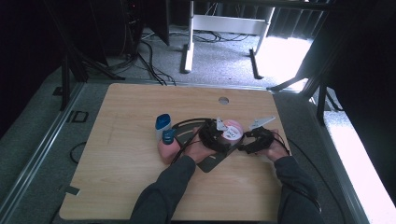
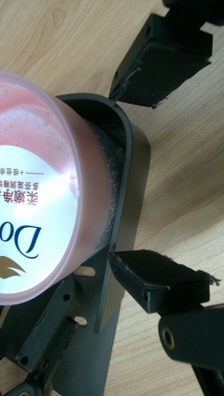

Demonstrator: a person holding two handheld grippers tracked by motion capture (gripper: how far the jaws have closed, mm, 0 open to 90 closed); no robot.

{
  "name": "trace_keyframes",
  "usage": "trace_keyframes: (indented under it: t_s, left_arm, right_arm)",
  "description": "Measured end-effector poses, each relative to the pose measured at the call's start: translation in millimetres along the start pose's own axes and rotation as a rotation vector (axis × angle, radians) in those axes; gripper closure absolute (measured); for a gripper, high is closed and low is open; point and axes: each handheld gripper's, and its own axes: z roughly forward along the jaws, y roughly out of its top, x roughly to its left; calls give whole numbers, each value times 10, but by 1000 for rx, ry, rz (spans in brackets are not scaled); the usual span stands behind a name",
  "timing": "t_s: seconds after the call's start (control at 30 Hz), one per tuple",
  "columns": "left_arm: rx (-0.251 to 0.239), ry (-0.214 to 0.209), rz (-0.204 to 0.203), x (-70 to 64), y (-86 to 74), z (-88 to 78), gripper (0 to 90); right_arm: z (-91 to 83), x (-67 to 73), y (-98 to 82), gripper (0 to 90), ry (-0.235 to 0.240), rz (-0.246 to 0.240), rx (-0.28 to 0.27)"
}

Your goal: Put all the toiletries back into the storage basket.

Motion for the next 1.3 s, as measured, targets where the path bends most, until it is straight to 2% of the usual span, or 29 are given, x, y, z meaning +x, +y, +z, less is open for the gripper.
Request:
trace_keyframes:
  t_s: [0.2,0.37,0.43,0.6,0.8,0.93,1.17,1.3]
  left_arm:
    - [6,18,3,-22,-30,-58,238]
    - [-54,27,-11,-40,-20,-217,286]
    - [-70,28,-3,-53,8,-295,303]
    - [-94,3,23,-117,21,-448,368]
    - [-90,-17,51,-177,1,-584,483]
    - [-98,-27,62,-222,0,-676,505]
    - [-102,-17,39,-210,-27,-793,554]
    - [-70,21,3,-169,-67,-833,555]
  right_arm:
    - [12,4,-54,204,-5,0,4]
    - [-12,30,-113,205,-9,3,-1]
    - [-28,42,-138,206,-10,5,-10]
    - [-74,92,-220,231,-16,15,-29]
    - [-104,186,-350,326,-32,28,-40]
    - [-122,250,-419,361,-44,33,-56]
    - [-122,415,-492,419,-74,39,-83]
    - [-127,498,-537,459,-94,44,-99]
